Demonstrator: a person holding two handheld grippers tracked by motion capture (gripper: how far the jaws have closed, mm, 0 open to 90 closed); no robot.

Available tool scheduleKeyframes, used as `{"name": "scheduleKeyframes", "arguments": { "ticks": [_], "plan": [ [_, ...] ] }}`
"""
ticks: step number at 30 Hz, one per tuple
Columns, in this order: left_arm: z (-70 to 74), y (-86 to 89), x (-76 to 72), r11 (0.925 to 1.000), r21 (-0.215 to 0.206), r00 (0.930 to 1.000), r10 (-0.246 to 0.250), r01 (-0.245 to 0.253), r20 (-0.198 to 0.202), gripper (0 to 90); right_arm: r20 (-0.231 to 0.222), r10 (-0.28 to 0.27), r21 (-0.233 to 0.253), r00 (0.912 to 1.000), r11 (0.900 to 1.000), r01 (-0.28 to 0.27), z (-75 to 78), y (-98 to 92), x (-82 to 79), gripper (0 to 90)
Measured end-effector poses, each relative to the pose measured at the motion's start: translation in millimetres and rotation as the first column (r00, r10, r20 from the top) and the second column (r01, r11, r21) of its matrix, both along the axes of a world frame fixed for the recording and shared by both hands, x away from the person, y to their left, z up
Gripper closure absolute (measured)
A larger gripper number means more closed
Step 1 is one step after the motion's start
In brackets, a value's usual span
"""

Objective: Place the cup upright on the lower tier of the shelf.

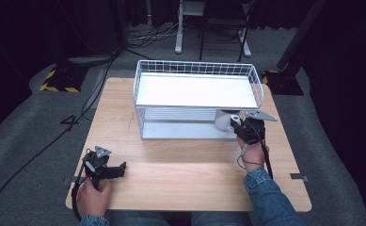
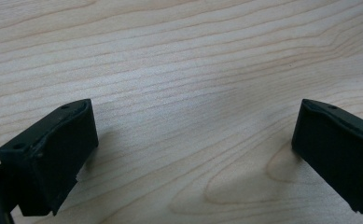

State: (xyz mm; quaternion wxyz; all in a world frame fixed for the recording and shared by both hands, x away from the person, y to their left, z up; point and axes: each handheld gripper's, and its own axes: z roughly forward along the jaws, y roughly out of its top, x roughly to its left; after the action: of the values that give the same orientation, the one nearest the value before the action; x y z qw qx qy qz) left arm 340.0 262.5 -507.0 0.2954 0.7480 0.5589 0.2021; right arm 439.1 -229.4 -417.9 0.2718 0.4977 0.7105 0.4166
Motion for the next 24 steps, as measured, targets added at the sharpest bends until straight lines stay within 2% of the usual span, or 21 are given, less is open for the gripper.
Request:
{"name": "scheduleKeyframes", "arguments": {
  "ticks": [6,10,24],
  "plan": [
    [0.0,0.0,0.0,1.0000,0.000,1.0000,0.000,0.000,0.000,0.5,0.010,-0.014,-0.011,0.9999,1.000,0.014,-6.0,4.6,6.1,71.2],
    [0.0,0.0,0.0,1.0000,0.000,1.0000,0.000,0.000,0.000,0.5,0.017,-0.034,0.003,0.9993,0.999,0.034,-10.0,7.3,9.2,71.2],
    [0.0,0.0,0.0,1.0000,0.000,1.0000,0.000,0.000,0.000,0.5,0.021,-0.039,0.009,0.9990,0.999,0.039,-16.6,11.7,13.6,71.0]
  ]
}}
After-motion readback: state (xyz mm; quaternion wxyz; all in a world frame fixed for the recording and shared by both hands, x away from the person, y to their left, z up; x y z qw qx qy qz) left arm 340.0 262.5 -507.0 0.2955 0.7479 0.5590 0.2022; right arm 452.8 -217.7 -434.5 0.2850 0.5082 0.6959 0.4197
